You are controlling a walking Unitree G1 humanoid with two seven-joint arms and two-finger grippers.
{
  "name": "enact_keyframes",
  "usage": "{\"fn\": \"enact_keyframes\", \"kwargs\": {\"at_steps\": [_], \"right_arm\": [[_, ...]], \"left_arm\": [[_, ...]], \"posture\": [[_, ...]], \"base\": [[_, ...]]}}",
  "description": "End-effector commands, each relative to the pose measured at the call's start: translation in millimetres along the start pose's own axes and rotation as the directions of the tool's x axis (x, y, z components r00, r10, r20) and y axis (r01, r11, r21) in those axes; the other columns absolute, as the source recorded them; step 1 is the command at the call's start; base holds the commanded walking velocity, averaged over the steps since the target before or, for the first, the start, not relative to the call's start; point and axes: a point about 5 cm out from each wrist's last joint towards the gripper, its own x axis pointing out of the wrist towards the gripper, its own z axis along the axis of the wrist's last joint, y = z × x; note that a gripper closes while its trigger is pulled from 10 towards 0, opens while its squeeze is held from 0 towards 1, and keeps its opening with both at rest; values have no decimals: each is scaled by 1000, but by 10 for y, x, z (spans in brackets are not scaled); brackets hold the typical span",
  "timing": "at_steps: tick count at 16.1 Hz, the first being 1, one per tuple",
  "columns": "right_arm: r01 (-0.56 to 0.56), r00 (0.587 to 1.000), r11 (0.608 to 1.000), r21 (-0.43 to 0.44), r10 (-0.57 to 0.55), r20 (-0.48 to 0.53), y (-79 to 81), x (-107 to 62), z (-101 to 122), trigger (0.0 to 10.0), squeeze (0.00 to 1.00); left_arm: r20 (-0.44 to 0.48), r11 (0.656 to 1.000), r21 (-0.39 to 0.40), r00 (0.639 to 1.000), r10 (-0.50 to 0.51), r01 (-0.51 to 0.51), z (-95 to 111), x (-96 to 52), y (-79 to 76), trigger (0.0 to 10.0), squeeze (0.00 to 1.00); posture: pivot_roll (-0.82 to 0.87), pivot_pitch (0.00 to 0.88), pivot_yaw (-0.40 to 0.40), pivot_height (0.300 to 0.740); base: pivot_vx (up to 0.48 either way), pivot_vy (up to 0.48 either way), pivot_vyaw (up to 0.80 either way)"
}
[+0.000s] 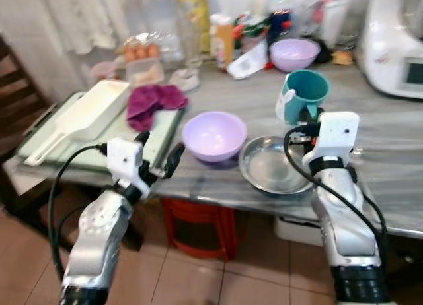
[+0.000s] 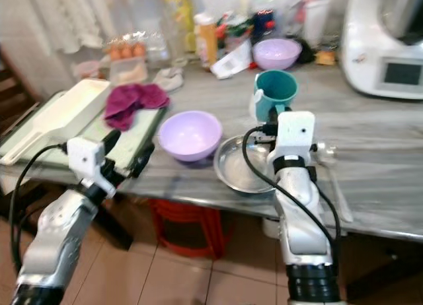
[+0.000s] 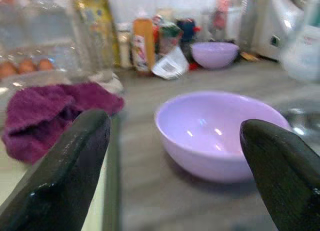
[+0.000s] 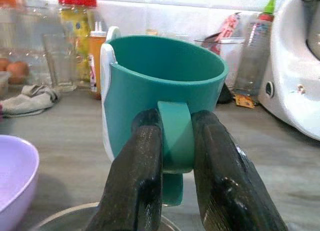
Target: Setting the table
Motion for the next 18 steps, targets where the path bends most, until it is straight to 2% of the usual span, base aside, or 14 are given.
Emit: {"fn": "enact_keyframes", "kwargs": {"at_steps": [1,5,9,12,15,18], "right_arm": [[21,999,1000,-4,-21,39,-83,55,121,10000,0],[50,999,998,-36,-49,17,-250,145,127,10000,0],[21,997,1000,-8,-22,-80,-374,273,20,10000,0],[5,994,1000,-11,-6,-106,-420,356,-3,10000,0],[-37,989,999,11,39,-143,-385,485,-43,10000,0],[-37,989,999,11,39,-143,-385,485,-43,10000,0]], "left_arm": [[3,997,11,997,-78,78,57,-78,-42,10000,0],[-47,973,2,972,-228,229,7,-262,-145,10000,0],[-66,948,-16,946,-318,318,-1,-270,-210,10000,0],[-70,937,-18,934,-350,350,1,-264,-230,10000,0],[-72,933,-27,930,-360,359,-20,-264,-241,10000,0],[-72,933,-27,930,-360,359,-20,-264,-241,10000,0]], "posture": [[-186,99,79,740],[-186,112,73,740],[-190,126,71,740],[-195,135,70,740],[-194,145,70,740],[-194,145,70,740]], "base": [[0,0,0],[0,0,0],[0,0,0],[0,0,0],[0,0,0],[0,0,0]]}}
